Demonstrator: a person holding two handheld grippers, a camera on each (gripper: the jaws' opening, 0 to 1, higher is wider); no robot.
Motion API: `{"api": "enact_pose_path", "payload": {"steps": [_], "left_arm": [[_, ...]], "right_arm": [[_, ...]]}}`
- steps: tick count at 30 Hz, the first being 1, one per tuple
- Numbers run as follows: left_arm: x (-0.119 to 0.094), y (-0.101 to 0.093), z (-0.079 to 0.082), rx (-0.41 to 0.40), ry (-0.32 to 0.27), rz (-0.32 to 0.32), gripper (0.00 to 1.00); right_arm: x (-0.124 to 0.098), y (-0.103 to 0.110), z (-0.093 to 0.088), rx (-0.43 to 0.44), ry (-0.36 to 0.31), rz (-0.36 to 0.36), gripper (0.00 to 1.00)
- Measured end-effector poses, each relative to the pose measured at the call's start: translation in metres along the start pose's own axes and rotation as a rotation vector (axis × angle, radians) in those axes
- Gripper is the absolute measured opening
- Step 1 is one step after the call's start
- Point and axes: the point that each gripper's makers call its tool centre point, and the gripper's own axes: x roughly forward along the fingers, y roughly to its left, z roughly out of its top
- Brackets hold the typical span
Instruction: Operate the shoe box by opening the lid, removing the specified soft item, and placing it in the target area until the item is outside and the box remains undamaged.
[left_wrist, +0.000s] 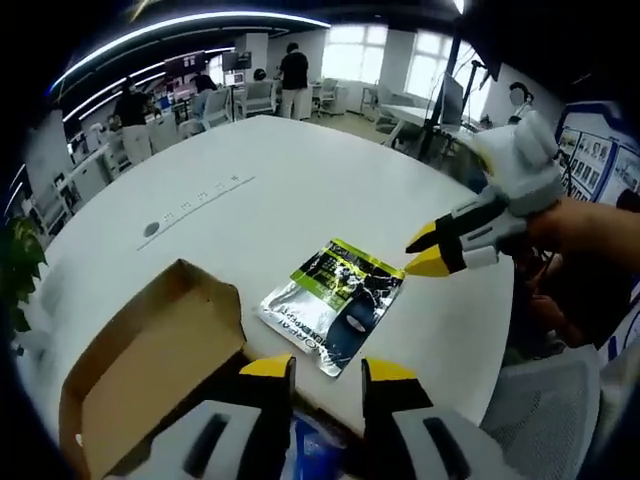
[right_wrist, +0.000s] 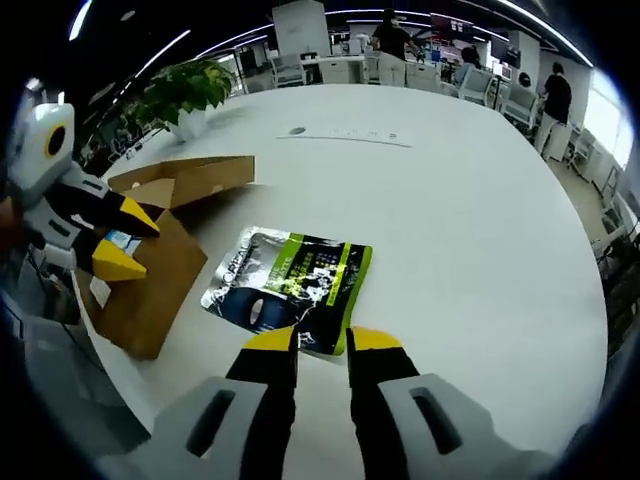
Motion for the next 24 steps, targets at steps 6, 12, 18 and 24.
{"api": "enact_pose_path", "payload": {"steps": [6, 12, 18, 24], "left_arm": [[-0.017, 0.002, -0.003, -0.009, -0.028, 0.008, 0.29], [-0.034, 0.008, -0.01, -0.041, -0.055, 0.015, 0.29], [-0.052, 0.017, -0.017, -0.069, -0.088, 0.027, 0.35], [-0.076, 0.027, -0.026, -0.136, -0.138, 0.035, 0.41]], "right_arm": [[-0.017, 0.016, 0.011, -0.013, -0.032, 0.019, 0.22], [-0.03, 0.038, 0.026, -0.032, -0.064, 0.054, 0.25], [-0.038, 0.065, 0.041, -0.066, -0.083, 0.107, 0.29], [-0.04, 0.091, 0.05, -0.09, -0.095, 0.154, 0.33]]}}
